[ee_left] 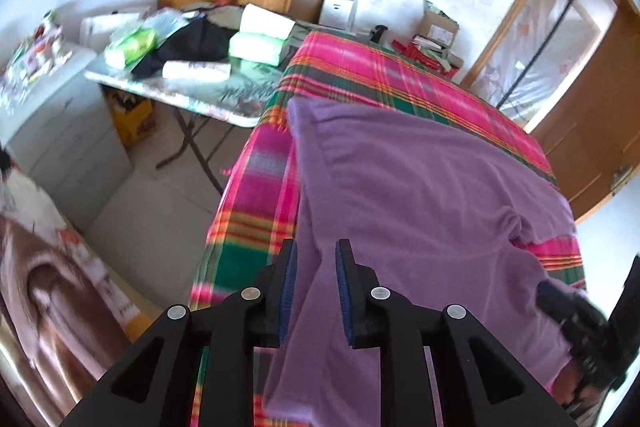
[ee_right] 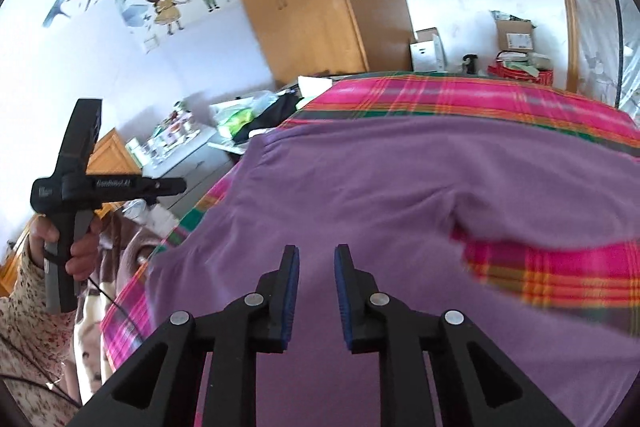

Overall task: Fold clothes
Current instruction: 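Grasp the fleece edge with the left gripper while the right gripper approaches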

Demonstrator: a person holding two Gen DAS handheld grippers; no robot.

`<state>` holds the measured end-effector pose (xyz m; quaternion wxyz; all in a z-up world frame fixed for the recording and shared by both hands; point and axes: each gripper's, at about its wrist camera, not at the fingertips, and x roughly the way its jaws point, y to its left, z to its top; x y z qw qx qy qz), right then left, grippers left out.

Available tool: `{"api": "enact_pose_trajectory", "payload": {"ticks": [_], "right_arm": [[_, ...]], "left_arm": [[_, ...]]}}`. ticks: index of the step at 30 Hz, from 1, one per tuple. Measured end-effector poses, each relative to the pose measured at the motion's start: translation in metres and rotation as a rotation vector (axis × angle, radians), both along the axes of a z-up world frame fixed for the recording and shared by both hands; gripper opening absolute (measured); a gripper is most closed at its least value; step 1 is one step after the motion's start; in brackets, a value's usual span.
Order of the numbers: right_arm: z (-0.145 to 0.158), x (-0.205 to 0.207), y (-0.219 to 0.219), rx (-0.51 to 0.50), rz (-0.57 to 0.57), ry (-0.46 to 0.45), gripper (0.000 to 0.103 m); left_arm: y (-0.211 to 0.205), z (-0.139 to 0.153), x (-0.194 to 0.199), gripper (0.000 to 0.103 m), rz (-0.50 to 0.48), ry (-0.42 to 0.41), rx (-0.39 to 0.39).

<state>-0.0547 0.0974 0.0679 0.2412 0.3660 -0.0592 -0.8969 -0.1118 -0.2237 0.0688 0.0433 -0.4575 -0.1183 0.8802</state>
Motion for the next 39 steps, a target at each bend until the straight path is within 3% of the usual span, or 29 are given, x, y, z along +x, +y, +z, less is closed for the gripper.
{"api": "enact_pose_trajectory", "payload": {"ticks": [8, 10, 12, 18, 21, 31, 39], "right_arm": [[0.018, -0.078, 0.002, 0.133, -0.013, 0.046, 0.019], [0.018, -0.098, 0.002, 0.145, 0.001, 0.038, 0.03], [0.012, -0.119, 0.001, 0.179, -0.024, 0.022, 0.038], [-0.012, -0.166, -0.008, 0.281, -0.038, -0.018, 0.038], [-0.021, -0.187, -0.009, 0.342, -0.059, -0.041, 0.039], [-0.033, -0.231, -0.016, 0.409, -0.057, -0.043, 0.04], [-0.045, -0.259, -0.006, 0.344, 0.007, -0.141, 0.042]], "left_arm": [[0.016, -0.001, -0.062, 0.02, -0.074, 0.009, -0.112], [0.021, -0.003, -0.079, 0.02, -0.088, 0.011, -0.153], [0.028, -0.004, -0.093, 0.02, -0.124, 0.032, -0.224], [0.043, -0.018, -0.133, 0.023, -0.213, -0.006, -0.27], [0.053, -0.025, -0.15, 0.023, -0.237, -0.01, -0.331], [0.071, -0.045, -0.18, 0.023, -0.329, -0.011, -0.429], [0.072, -0.049, -0.19, 0.023, -0.372, -0.036, -0.425]]}}
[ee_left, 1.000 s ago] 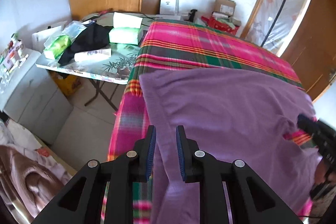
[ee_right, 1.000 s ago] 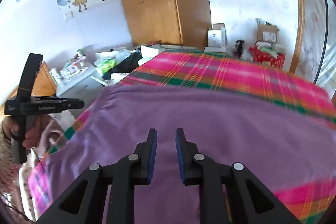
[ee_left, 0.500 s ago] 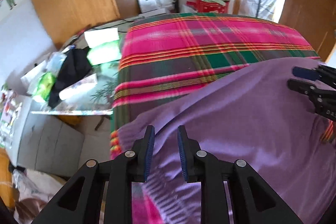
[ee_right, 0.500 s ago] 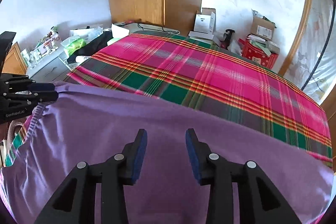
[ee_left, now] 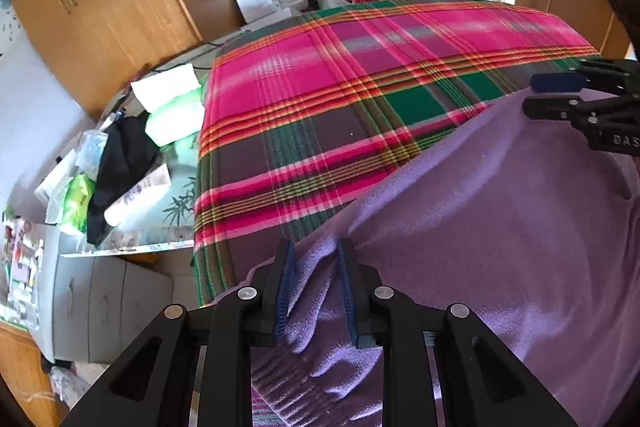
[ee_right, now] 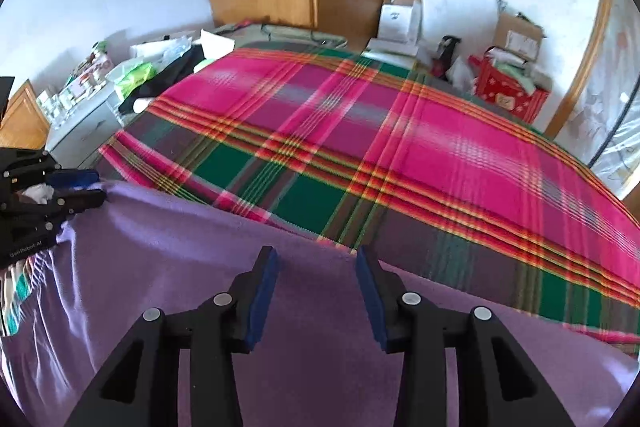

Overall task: Fold clothes
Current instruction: 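Grasp the fleece edge with the left gripper while the right gripper approaches, then close the right gripper on the purple fleece while the left gripper holds its edge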

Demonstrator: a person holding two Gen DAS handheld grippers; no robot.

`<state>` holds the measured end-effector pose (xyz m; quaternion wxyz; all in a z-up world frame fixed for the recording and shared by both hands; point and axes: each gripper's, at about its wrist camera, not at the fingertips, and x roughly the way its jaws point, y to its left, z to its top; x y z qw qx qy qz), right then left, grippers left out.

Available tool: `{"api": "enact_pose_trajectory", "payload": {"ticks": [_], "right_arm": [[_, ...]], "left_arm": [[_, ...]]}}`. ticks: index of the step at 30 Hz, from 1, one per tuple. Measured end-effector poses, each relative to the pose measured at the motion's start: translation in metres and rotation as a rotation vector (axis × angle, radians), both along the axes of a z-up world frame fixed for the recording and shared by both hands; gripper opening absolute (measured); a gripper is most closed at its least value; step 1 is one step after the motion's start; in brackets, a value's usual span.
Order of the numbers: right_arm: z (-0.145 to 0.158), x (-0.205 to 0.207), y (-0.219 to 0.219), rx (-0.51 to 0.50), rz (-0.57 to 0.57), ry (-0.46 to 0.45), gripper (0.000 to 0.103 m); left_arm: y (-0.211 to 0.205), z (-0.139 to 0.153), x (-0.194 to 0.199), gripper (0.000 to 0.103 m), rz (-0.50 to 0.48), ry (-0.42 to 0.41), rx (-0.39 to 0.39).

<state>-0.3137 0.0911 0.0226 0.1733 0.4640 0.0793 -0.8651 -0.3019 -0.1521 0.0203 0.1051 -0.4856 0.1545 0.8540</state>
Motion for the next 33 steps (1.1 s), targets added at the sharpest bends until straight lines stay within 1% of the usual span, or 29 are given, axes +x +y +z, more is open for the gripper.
{"api": "enact_pose_trajectory", "payload": {"ticks": [5, 9, 10, 12, 16, 22, 24, 26, 27, 28, 30, 33], "right_arm": [[-0.005, -0.006, -0.001, -0.014, 0.072, -0.012, 0.046], [-0.006, -0.008, -0.004, 0.015, 0.113, 0.004, 0.049], [-0.006, -0.008, -0.004, 0.023, 0.124, 0.009, 0.052], [-0.007, -0.009, -0.001, 0.015, 0.116, 0.01, 0.056], [-0.008, -0.006, 0.003, -0.003, 0.105, 0.017, 0.057], [-0.007, -0.004, 0.006, -0.006, 0.109, 0.011, 0.057], [-0.007, -0.003, 0.005, -0.003, 0.105, 0.014, 0.057], [-0.007, -0.002, 0.004, 0.003, 0.102, 0.02, 0.057], [-0.007, -0.001, 0.004, 0.002, 0.101, 0.025, 0.057], [-0.007, 0.0, 0.004, 0.0, 0.1, 0.03, 0.057], [-0.008, 0.001, 0.004, -0.002, 0.098, 0.036, 0.056], [-0.008, 0.002, 0.005, -0.004, 0.092, 0.044, 0.055]], "left_arm": [[-0.005, 0.0, 0.001, 0.023, -0.028, -0.019, 0.044], [-0.006, 0.0, 0.001, 0.023, -0.05, -0.038, 0.075], [-0.005, 0.0, 0.001, 0.023, -0.056, -0.038, 0.077], [-0.005, 0.0, -0.001, 0.023, -0.067, -0.035, 0.083], [-0.007, -0.001, -0.003, 0.025, -0.07, -0.032, 0.108], [-0.007, -0.001, 0.001, 0.025, -0.103, -0.013, 0.1], [-0.009, -0.001, 0.0, 0.028, -0.097, -0.007, 0.101], [-0.011, -0.002, -0.002, 0.045, -0.083, 0.008, 0.09], [-0.013, -0.002, -0.002, 0.047, -0.077, 0.012, 0.093], [-0.015, -0.002, -0.003, 0.049, -0.071, 0.013, 0.101], [-0.018, -0.003, -0.003, 0.049, -0.06, 0.015, 0.117], [-0.015, -0.003, -0.002, 0.05, -0.069, 0.024, 0.106]]}}
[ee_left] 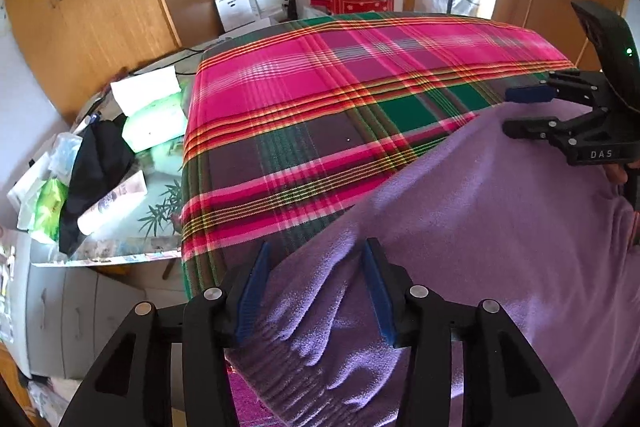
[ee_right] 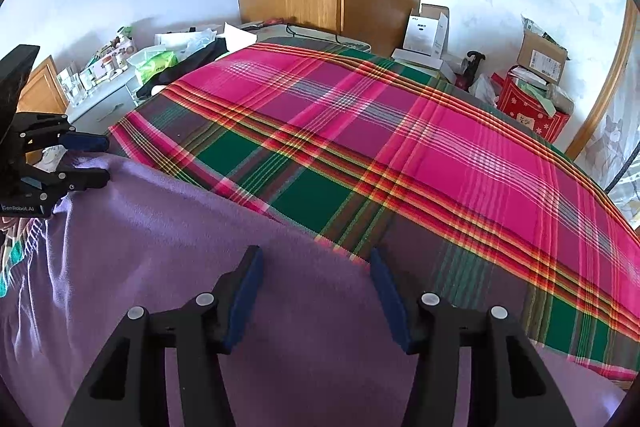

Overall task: Fold clothes
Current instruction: 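Close the right gripper on the purple fleece while the left gripper holds its edge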

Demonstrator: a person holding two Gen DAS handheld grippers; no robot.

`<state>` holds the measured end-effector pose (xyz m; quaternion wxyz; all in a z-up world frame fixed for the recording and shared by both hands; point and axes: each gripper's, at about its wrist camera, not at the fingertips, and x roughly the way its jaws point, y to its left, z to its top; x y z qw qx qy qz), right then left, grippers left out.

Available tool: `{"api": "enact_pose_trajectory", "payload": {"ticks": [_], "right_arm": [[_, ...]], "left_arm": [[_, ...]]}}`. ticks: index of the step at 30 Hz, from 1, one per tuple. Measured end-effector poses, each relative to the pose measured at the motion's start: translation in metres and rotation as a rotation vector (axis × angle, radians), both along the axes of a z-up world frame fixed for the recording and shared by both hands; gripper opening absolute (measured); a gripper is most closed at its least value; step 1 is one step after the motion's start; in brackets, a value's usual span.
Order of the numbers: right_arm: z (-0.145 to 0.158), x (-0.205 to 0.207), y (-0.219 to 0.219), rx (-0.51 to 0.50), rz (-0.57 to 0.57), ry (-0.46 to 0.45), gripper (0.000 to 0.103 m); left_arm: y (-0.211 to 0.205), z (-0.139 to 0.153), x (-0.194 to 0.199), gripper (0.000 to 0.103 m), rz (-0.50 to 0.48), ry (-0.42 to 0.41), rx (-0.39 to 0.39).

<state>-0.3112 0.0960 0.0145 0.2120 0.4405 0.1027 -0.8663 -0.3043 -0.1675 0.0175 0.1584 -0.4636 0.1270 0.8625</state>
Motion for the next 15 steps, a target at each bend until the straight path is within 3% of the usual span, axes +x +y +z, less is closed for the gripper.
{"api": "enact_pose_trajectory", "payload": {"ticks": [8, 13, 15], "right_arm": [[-0.0005, 0.0008, 0.0017, -0.009, 0.0, 0.007, 0.055], [-0.0005, 0.0025, 0.0007, -0.01, -0.001, 0.019, 0.054], [-0.0002, 0.004, 0.0005, -0.009, 0.002, 0.024, 0.049]], "left_arm": [[0.0047, -0.002, -0.0019, 0.05, -0.046, -0.03, 0.074], [0.0072, -0.0019, -0.0018, 0.049, -0.041, -0.037, 0.069], [0.0077, -0.0015, -0.0011, 0.044, -0.041, -0.04, 0.075]]}}
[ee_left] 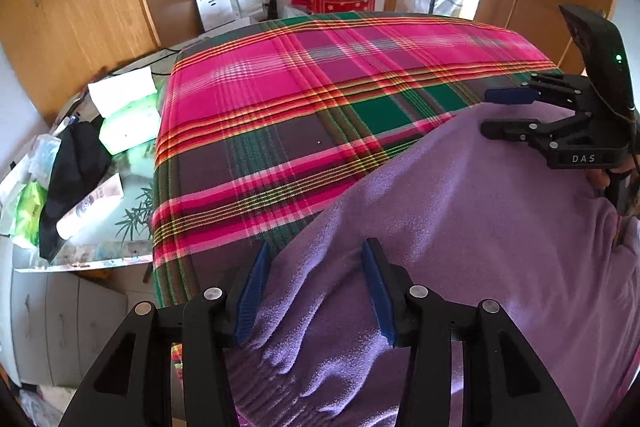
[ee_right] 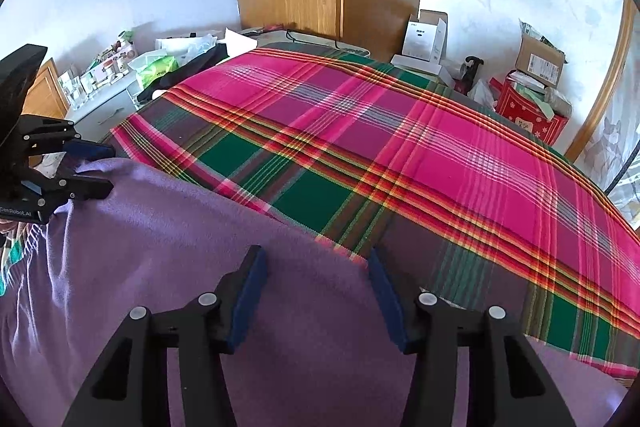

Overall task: Fold clothes
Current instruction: 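Close the right gripper on the purple fleece while the left gripper holds its edge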

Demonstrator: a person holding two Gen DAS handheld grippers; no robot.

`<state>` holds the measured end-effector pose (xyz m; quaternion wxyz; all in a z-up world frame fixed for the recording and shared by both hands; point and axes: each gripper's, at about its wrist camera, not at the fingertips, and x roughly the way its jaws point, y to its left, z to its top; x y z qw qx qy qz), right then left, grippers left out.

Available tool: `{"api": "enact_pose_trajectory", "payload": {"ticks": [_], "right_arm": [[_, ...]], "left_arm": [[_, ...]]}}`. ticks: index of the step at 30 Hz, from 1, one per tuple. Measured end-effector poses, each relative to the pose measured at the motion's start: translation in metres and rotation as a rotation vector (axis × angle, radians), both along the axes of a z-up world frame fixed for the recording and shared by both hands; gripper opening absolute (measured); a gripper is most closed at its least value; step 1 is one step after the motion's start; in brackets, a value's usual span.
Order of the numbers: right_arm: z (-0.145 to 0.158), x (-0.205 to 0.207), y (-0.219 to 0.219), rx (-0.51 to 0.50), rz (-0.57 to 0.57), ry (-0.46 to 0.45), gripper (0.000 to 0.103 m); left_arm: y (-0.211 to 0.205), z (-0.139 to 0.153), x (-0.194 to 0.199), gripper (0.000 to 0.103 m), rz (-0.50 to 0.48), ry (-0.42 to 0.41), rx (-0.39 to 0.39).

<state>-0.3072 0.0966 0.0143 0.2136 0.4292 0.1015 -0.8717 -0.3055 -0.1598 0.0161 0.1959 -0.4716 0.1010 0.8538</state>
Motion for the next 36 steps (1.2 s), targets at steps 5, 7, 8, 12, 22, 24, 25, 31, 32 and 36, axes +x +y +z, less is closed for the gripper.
{"api": "enact_pose_trajectory", "payload": {"ticks": [5, 7, 8, 12, 22, 24, 25, 31, 32, 36], "right_arm": [[0.002, 0.012, -0.007, 0.029, 0.043, 0.015, 0.023], [0.003, 0.017, -0.01, 0.063, 0.053, 0.036, 0.017], [0.003, 0.018, -0.01, 0.069, 0.049, 0.037, 0.014], [0.005, 0.027, -0.014, 0.116, 0.045, 0.061, 0.005], [0.039, 0.064, -0.012, 0.097, -0.018, 0.148, 0.004], [0.047, 0.073, -0.012, 0.096, -0.027, 0.166, 0.004], [0.052, 0.077, -0.012, 0.096, -0.031, 0.175, 0.004], [0.07, 0.106, -0.014, 0.106, -0.051, 0.221, 0.004], [0.072, 0.11, -0.014, 0.106, -0.051, 0.226, 0.004], [0.078, 0.123, -0.011, 0.076, -0.065, 0.228, 0.004]], "left_arm": [[0.004, 0.002, 0.007, 0.01, -0.006, 0.015, -0.005], [0.003, 0.002, 0.008, 0.008, 0.002, 0.02, -0.001], [0.002, 0.002, 0.008, 0.007, 0.009, 0.019, 0.005], [-0.001, 0.005, 0.013, 0.007, 0.035, 0.031, 0.011], [-0.008, 0.025, 0.027, 0.007, 0.07, 0.069, 0.059], [-0.007, 0.031, 0.033, 0.007, 0.066, 0.088, 0.056], [-0.006, 0.033, 0.036, 0.007, 0.062, 0.097, 0.054], [-0.006, 0.048, 0.054, 0.007, 0.062, 0.136, 0.06], [-0.007, 0.05, 0.057, 0.007, 0.065, 0.137, 0.065], [-0.007, 0.057, 0.07, 0.007, 0.066, 0.157, 0.057]]}}
